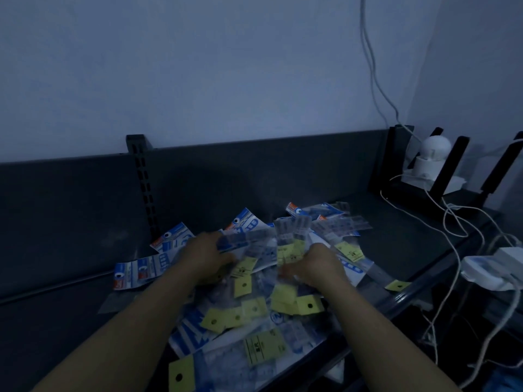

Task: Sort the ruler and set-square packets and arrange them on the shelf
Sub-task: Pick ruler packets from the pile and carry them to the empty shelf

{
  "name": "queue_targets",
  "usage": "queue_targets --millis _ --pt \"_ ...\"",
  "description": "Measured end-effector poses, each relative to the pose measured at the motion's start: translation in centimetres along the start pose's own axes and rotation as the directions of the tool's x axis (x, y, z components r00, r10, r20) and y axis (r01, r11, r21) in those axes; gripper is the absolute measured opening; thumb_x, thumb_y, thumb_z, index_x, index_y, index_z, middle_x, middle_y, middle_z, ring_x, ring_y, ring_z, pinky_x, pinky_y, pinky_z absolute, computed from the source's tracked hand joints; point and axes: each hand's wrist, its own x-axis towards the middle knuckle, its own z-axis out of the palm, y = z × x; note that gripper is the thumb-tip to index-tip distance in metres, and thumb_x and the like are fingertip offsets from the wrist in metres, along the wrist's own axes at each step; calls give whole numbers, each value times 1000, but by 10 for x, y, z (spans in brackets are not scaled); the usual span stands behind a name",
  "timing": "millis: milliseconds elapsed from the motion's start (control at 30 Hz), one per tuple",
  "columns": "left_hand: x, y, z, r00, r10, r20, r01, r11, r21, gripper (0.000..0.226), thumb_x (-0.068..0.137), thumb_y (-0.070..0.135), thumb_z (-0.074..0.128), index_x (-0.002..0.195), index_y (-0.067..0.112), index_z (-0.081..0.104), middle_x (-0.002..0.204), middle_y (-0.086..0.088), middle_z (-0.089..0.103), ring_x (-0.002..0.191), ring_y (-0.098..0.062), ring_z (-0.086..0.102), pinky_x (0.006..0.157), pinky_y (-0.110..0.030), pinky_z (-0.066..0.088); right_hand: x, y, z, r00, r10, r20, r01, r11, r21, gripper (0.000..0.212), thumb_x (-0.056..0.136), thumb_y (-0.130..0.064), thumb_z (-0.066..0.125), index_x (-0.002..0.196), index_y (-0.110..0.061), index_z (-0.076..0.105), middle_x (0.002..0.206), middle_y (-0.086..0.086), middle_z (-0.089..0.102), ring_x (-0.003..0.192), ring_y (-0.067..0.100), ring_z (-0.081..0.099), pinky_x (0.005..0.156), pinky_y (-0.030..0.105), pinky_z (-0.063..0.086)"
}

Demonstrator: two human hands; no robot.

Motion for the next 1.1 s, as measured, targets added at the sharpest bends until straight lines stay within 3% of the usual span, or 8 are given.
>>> queue_targets --millis 167,233,300,367,467,733,933,1100 --pt "16 -22 -3 994 -33 107 9 977 211 65 90 55 51 147 33 28 151 -3 38 132 -31 40 106 -50 37 9 3 -3 995 52 83 -61 991 116 53 61 -32 87 90 0 57 70 8 61 60 20 59 50 25 43" --pt "16 -21 -7 995 2 100 -32 952 304 56 92 50 52 142 28 38 145 -4 42 127 -27 46 101 -42 41 9 2 -3 995 45 92 -54 994 95 51 65 -32 85 83 -5 46 65 7 51 55 19 51 46 24 35" --pt "16 -16 -11 992 97 75 -117 934 337 30 92 45 55 112 23 58 120 -6 54 103 -22 54 87 -35 46 11 1 -4 994 43 102 -53 994 92 43 70 -28 82 74 -8 43 64 9 49 53 20 48 48 24 34" --pt "15 -13 -14 983 172 58 -181 942 284 26 92 41 57 80 19 58 83 -3 53 73 -16 51 64 -29 41 10 1 -9 994 53 95 -63 993 99 34 77 -22 75 67 -8 45 58 10 48 45 17 46 46 21 34" --pt "15 -11 -17 979 189 70 -198 969 150 41 97 34 52 61 14 46 58 -5 40 52 -15 38 53 -28 27 8 4 -20 994 74 81 -85 987 134 33 84 -16 66 59 -9 47 50 7 46 38 14 41 34 15 28" --pt "2 0 -21 979 170 116 -176 984 39 44 99 23 43 58 14 31 56 -3 29 50 -15 25 51 -29 17 0 5 -21 991 70 116 -112 908 404 18 86 -15 67 77 -1 62 60 10 60 48 20 56 45 22 44" --pt "-17 18 -9 978 186 91 -188 982 17 43 90 30 56 52 17 43 48 3 38 45 -8 33 44 -24 25 -4 -5 -3 991 46 124 -94 904 417 23 77 -11 76 62 -2 61 65 18 65 46 22 58 45 25 49" --pt "-21 28 -11 996 80 43 -76 994 -82 36 92 15 48 56 18 48 58 0 55 56 -15 53 53 -25 40 -7 -7 0 995 43 90 -82 873 481 14 75 -9 76 79 0 67 75 18 69 59 25 62 54 30 52"
